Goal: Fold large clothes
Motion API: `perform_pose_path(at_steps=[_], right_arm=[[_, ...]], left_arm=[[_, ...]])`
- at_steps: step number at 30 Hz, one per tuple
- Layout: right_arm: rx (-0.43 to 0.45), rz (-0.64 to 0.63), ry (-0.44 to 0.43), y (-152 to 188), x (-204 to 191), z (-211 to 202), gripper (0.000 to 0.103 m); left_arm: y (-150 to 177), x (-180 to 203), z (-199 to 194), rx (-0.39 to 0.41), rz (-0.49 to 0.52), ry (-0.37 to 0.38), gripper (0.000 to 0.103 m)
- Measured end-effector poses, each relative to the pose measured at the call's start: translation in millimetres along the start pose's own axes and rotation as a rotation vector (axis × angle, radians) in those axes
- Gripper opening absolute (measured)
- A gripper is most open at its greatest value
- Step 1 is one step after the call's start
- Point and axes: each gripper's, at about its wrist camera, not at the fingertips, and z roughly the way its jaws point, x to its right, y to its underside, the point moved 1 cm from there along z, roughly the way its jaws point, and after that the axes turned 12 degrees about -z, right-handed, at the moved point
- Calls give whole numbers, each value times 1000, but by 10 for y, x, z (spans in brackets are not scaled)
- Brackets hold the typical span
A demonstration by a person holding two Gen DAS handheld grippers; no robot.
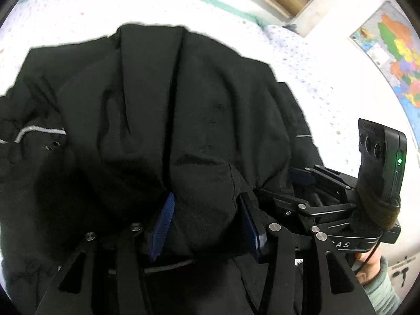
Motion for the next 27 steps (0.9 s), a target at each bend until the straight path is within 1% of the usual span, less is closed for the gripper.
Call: perform_pose_path(at_steps=[2,3,5,6,8,9,10,11,13,14,15,16,17,18,19,20,22,23,25,27], right_arm=[[20,-20,-6,19,-81,-201,65],[35,-23,-16,18,-98,-294,65],[104,-39,-21,-54,-110,-556,65],[146,-47,-14,-128,-117,-694,65],[203,-46,3,-304,-105,-847,67],[216,-34,16,-434,-91,-846,67],[220,-19,23,-507,-78,-831,68],[215,1,18,-635,-28,-729,68],[184,35,-11,-799,94,-473,68],[148,54,-25,-838,145,-279,65],[88,72,-21,-835,206,-38,60],[36,86,9,-773,290,169,52],[17,107,25,-707,323,334,52],[47,123,20,-637,343,395,52],[85,129,15,-574,350,393,52],[105,130,12,-545,343,377,52],[127,123,-1,-507,339,301,54],[127,120,-10,-496,330,246,55],[118,132,-32,-517,323,124,59],[131,144,-68,-451,300,-181,60]], left_arm=[[44,105,-227,17,36,25,52],[54,161,-357,43,55,33,52],[15,269,-597,112,75,37,52],[-36,301,-681,140,72,48,52],[-146,308,-760,189,40,65,52],[-214,280,-733,205,16,52,52],[-285,231,-670,209,-10,32,52],[-360,159,-546,201,-39,8,52],[-471,8,-231,158,-84,-21,52],[-496,-93,-54,131,-111,-40,52],[-491,-206,103,109,-141,-40,52],[-460,-280,183,115,-154,-25,52],[-429,-286,196,125,-145,-26,52],[-408,-281,198,133,-124,-34,52],[-385,-249,191,136,-105,-46,52],[-415,-228,183,138,-90,-57,52],[-434,-185,117,137,-99,-49,52],[-453,-170,79,137,-108,-34,52],[-410,-117,-146,160,-117,39,52],[-323,-62,-381,183,-108,78,52]])
